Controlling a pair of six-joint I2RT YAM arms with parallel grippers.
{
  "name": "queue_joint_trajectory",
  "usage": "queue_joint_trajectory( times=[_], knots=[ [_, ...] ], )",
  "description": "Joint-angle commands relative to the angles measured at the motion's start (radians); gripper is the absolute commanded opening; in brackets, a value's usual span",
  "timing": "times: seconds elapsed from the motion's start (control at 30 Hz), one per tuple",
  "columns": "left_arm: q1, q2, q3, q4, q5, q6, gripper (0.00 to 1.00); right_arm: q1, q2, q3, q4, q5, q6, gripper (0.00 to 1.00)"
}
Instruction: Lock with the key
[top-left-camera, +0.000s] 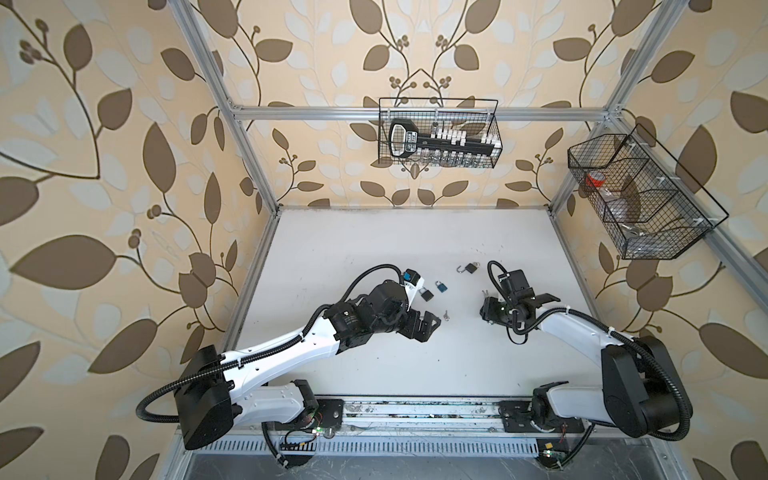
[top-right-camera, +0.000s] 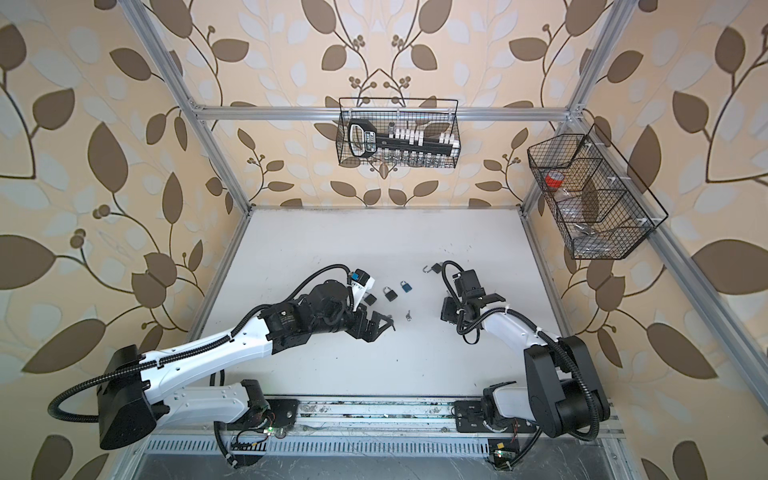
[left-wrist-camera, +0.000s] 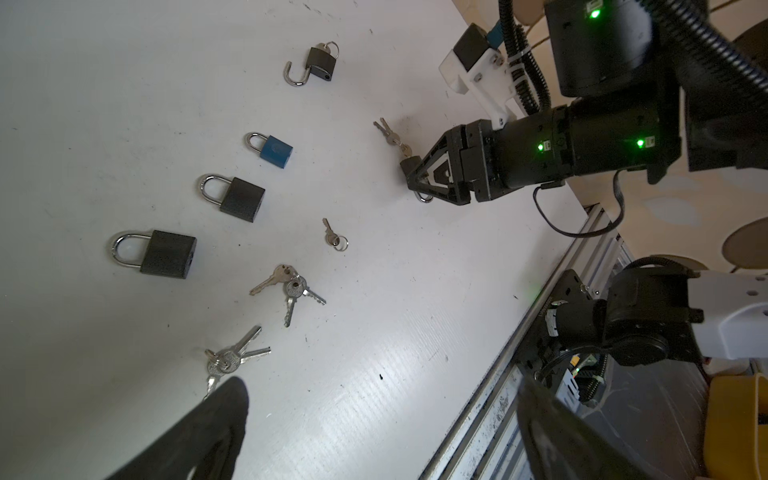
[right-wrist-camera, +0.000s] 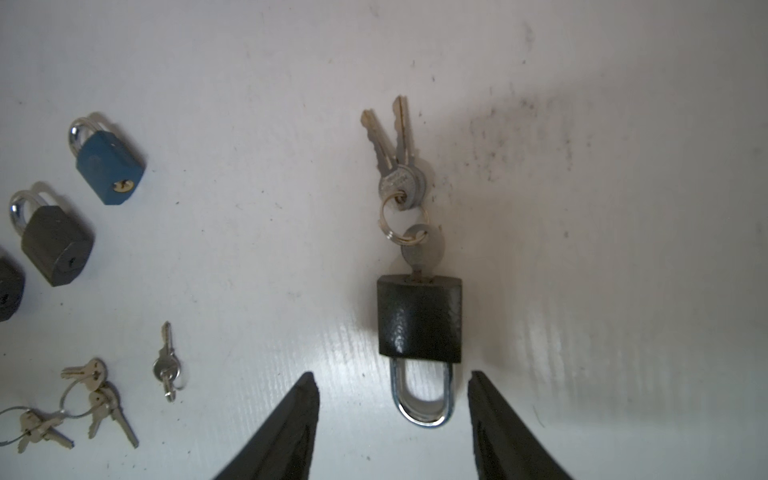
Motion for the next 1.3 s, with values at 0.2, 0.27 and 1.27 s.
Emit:
queue_joint_trajectory(
  times=[0.2, 0.27, 1.27],
  knots=[
    [0.006, -0.054, -0.001, -0.01, -0.054, -0.008, 0.99, 0.027, 0.008, -0.012, -0.036, 0.066, 0.018, 0.6],
    [0.011, -0.054, -0.003, -0.012, -0.057, -0.019, 0.99, 0.027, 0.012, -0.009, -0.039, 0.086, 0.026, 0.62],
    [0.502, -0.155, -0.132, 0.058, 0.33, -0.261, 0.99, 0.068, 0.2, 0.068, 0.115, -0.059, -0.011, 0.64]
  ],
)
